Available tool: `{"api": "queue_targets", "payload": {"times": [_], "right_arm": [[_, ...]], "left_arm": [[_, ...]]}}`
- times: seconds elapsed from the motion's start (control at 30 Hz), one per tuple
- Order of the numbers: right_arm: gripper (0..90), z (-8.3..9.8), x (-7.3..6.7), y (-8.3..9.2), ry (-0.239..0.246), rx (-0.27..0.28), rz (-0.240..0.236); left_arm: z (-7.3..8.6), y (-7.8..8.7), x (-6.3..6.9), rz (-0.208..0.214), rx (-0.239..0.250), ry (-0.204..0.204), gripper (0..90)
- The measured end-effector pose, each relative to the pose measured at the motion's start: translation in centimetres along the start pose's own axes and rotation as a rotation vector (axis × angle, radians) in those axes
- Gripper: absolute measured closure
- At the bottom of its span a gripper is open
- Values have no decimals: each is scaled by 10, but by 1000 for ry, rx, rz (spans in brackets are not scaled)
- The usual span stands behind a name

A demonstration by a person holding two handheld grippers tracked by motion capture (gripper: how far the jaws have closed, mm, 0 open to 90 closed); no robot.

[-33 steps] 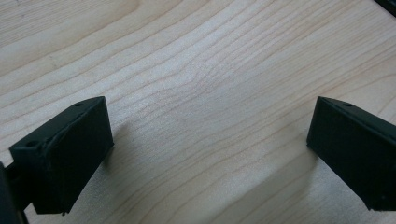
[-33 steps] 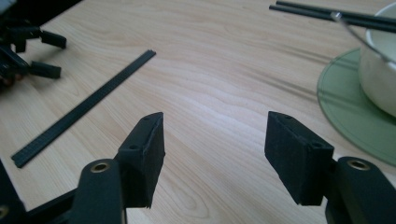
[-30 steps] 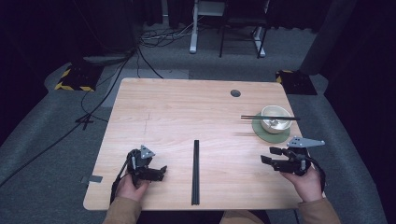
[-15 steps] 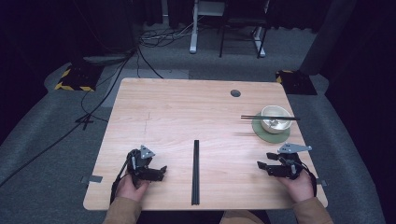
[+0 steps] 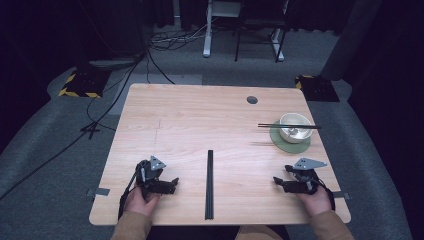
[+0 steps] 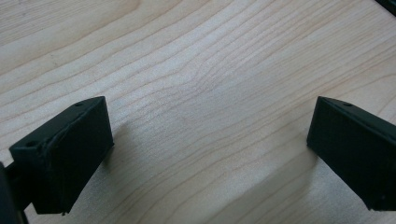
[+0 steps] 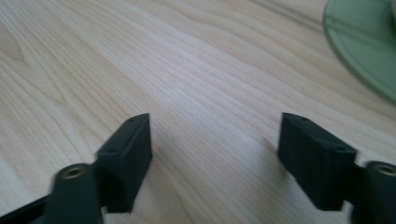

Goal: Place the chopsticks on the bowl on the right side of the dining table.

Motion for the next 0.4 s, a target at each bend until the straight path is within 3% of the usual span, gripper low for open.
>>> {"api": "queue_targets", "payload": {"times": [0.1,0.27,0.4], "right_arm": [[227,1,0,0,-1,1,-9],[145,1,-4,-2,14,-16,-27],[145,2,-3,-2,16,-16,-27]], "left_arm": [[0,0,0,-1,-2,5,3],[0,0,0,-12,0,13,3],[0,0,0,-12,0,14,3]]}}
Point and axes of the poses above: each handheld gripper's, and its own axes: y roughly backward along the jaws, z roughly out of its underside, x roughly to its right, the point moved 10 cm from there along -y, roughly forward along the jaws, and after that the axes turned 4 degrees about -z, right-handed, at the moved point
